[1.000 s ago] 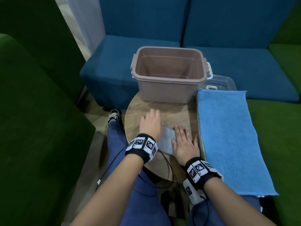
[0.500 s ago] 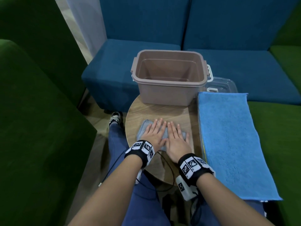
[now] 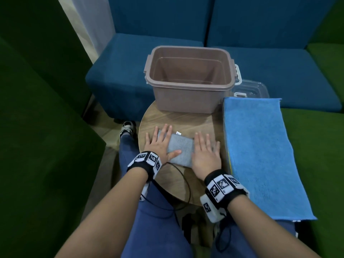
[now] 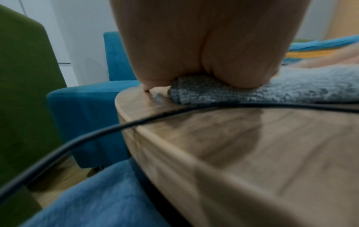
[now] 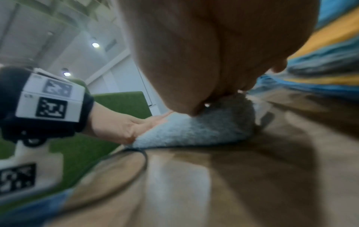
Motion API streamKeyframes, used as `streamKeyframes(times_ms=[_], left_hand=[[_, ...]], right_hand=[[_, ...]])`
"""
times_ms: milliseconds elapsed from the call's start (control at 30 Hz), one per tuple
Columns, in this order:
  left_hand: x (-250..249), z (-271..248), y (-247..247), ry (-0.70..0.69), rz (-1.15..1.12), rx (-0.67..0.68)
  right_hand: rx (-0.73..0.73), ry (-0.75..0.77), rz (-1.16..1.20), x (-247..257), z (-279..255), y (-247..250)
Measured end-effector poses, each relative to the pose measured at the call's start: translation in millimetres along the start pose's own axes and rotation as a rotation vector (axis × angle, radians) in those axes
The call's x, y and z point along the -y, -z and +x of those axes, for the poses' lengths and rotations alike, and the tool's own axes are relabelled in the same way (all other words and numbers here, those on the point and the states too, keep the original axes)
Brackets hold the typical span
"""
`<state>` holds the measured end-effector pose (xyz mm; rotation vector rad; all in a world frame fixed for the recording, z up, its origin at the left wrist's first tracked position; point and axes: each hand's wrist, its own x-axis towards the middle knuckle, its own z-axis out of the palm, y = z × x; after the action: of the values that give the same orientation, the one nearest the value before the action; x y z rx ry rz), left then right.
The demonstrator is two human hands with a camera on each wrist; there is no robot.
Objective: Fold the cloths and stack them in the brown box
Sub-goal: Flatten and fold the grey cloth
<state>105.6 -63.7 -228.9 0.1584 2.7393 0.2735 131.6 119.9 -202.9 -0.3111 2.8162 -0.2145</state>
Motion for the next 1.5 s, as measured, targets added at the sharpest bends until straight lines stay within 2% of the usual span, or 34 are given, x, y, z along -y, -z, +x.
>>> streamKeyframes(times_ms=[100, 200, 300, 367, 467, 567, 700, 733, 800, 867, 900, 1000, 1067, 1133, 1200, 1300, 1400, 1467, 1500], left_hand=[[-0.3, -1.3, -0.8, 0.003, -0.035, -0.026], [5.4, -0.5, -1.0, -0.019, -0.103, -0.055], [10.4, 1.7, -0.5, -0.054, -0.138, 0.002], [13.0, 1.1, 4.1, -0.096, -0.102, 0.039], [15.3, -2.4, 11.0, -0.132, -0.038, 0.114], [17.7, -6.5, 19.2, -0.142, 0.013, 0.131], [16.2, -16.7, 30.0, -0.205, 0.307, -0.014], [14.9, -19.4, 31.8, -0.247, 0.331, -0.066], [15.2, -22.0, 31.6, -0.349, 0.241, -0.192], [15.1, -25.4, 31.9, -0.385, 0.057, -0.251], [14.0, -27.4, 32.5, -0.358, -0.081, -0.279], [1.9, -38.1, 45.3, -0.194, -0.728, -0.409], [-10.9, -44.1, 56.7, -0.146, -1.103, -0.503], [-27.7, -48.9, 68.6, -0.099, -1.324, -0.557], [-47.9, -51.2, 76.8, -0.015, -1.430, -0.612], [-63.2, -52.3, 77.2, 0.065, -1.215, -0.787], [-53.9, -50.5, 65.8, 0.099, -0.960, -0.862], [-48.7, -49.4, 61.9, 0.132, -0.911, -0.886], [-48.8, -48.9, 62.2, 0.129, -0.922, -0.899]], right_hand=[[0.035, 0.155, 0.094, 26.9, 4.6, -9.4], [0.053, 0.170, 0.048, 15.1, 4.6, -23.8], [-0.001, 0.200, -0.039, -5.3, -9.1, -28.4], [-0.079, 0.163, -0.031, -11.1, -18.2, -25.9], [-0.001, 0.089, 0.015, -14.8, -30.7, -24.2], [-0.017, 0.049, 0.042, -14.3, -32.9, -18.7], [-0.104, 0.022, 0.122, -7.4, -29.3, -9.3], [-0.153, 0.020, 0.163, -6.7, -28.2, -3.9], [-0.272, 0.017, 0.239, -7.5, -27.0, 9.6], [-0.372, 0.003, 0.354, -10.1, -27.3, 28.5], [-0.411, 0.003, 0.443, -12.4, -27.5, 37.9], [-0.510, 0.004, 0.809, -21.8, -28.4, 63.9], [-0.587, -0.030, 1.018, -24.6, -28.3, 74.2], [-0.642, -0.082, 1.108, -23.0, -26.0, 76.1], [-0.653, -0.128, 1.068, -18.7, -23.5, 75.2], [-0.700, -0.146, 0.968, -18.0, -20.8, 74.7], [-0.737, -0.087, 0.943, -27.1, -19.6, 81.4], [-0.728, -0.081, 1.020, -29.6, -19.0, 84.7], [-0.679, -0.101, 1.130, -29.2, -19.7, 86.4]])
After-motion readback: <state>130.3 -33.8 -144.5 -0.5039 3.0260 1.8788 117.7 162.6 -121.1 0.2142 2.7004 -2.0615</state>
